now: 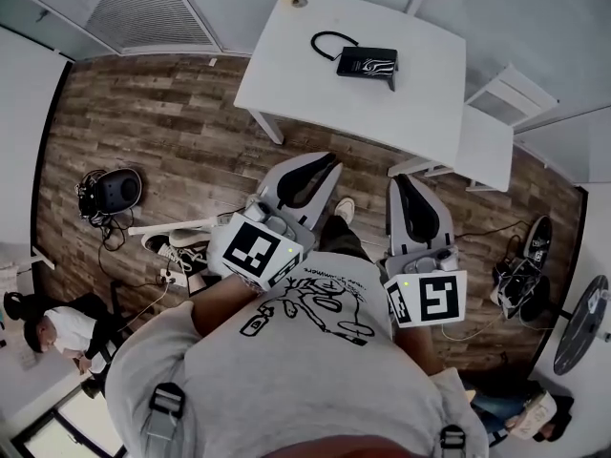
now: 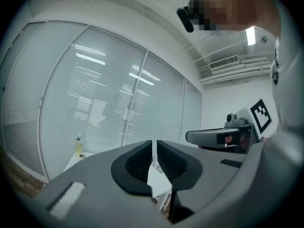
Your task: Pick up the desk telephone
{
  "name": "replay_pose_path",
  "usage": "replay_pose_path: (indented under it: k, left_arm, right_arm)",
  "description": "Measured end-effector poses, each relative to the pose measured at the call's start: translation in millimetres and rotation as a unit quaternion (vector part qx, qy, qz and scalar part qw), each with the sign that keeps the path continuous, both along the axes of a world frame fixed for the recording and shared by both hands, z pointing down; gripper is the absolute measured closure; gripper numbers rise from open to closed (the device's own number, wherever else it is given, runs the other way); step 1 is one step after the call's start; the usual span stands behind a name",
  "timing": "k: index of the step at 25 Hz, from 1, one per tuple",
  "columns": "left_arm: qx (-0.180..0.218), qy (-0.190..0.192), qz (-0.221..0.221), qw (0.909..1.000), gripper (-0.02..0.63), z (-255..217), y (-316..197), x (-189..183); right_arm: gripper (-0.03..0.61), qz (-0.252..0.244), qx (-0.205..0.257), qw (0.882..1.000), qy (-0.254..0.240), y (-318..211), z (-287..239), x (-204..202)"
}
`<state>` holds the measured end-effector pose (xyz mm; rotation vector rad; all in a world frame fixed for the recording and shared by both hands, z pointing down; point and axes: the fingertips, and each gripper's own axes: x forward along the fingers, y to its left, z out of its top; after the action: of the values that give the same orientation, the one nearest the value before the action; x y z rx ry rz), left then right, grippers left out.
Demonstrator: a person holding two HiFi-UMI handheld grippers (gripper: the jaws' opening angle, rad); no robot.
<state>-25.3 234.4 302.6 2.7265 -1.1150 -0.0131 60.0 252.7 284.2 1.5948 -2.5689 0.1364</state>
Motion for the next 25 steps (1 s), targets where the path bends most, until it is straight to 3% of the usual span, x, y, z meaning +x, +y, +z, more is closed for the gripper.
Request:
replay_pose_path:
  k: [14, 25]
  left_arm:
    - [0.002, -0.009, -0.009, 0.9999, 0.584, -2.1, -115.0, 105.0]
    - [-0.015, -0.015, -0.026, 0.9994, 0.584, 11.0, -168.7, 121.3]
  right_arm:
    - [0.557, -0.006, 0.002, 1.0, -0.007, -113.8, 0.7, 107.2]
    - [0.557, -0.027, -0.015, 0.999, -0.012, -170.3, 12.8, 122.7]
